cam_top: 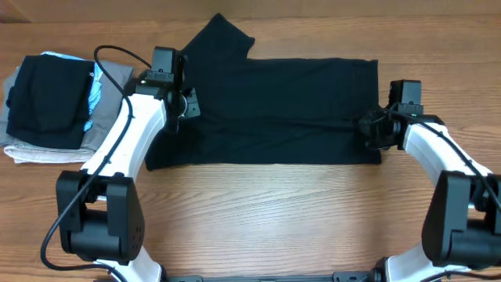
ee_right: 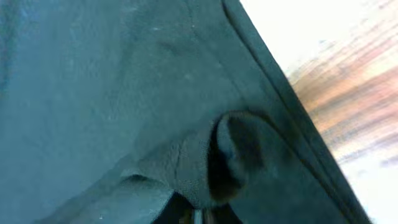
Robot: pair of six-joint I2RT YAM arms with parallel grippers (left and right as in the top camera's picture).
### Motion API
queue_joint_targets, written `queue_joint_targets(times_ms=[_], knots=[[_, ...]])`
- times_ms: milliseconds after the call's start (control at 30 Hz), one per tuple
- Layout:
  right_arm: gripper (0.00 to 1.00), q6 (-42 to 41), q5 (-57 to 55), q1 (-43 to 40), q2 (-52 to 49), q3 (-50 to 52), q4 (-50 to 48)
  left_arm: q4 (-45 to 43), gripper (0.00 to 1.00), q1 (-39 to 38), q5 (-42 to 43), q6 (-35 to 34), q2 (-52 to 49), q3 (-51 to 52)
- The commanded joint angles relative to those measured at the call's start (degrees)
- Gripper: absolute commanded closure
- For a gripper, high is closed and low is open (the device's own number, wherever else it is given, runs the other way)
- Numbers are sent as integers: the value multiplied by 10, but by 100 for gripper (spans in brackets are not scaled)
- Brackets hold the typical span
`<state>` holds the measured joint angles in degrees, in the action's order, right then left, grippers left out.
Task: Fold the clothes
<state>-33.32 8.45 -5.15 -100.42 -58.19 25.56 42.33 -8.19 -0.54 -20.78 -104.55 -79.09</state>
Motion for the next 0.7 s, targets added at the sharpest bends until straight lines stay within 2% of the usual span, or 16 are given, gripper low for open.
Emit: queue_joint_targets(times_ms=[0,67,100,133,167,200,267,367,400,467,500,567,600,667], knots=[[74,1,-11,0,-14,-14,-32,-22,63,-2,-9,-3,-11,-14],[61,3,-11,0,-14,-15,-49,-38,45,-2,1,-4,-11,-15],[48,7,-7,0,-13,-15,-58,-43,37,-1,10,2,-11,-20],[39,16,2,0,-13,-18,-64,-37,32,0,17,11,-11,-30],[28,46,21,-4,-9,-31,-55,-17,29,2,19,16,-10,-50],[21,55,28,-7,-6,-42,-39,12,28,4,19,16,-9,-73],[14,72,32,-14,10,-87,44,97,27,8,18,15,-4,-139],[14,81,23,-24,30,-131,159,202,31,11,17,14,1,-201],[22,81,16,-26,34,-140,193,229,39,11,16,14,1,-211],[49,81,8,-33,38,-145,246,278,67,11,15,8,1,-216],[54,81,2,-36,37,-145,266,299,71,11,14,-1,0,-212],[56,82,-27,-40,29,-143,290,321,71,11,14,-11,-2,-196],[56,87,-38,-40,25,-141,293,325,67,11,13,-11,-2,-184],[56,128,-45,-41,16,-141,297,329,63,14,11,-14,-2,-160]])
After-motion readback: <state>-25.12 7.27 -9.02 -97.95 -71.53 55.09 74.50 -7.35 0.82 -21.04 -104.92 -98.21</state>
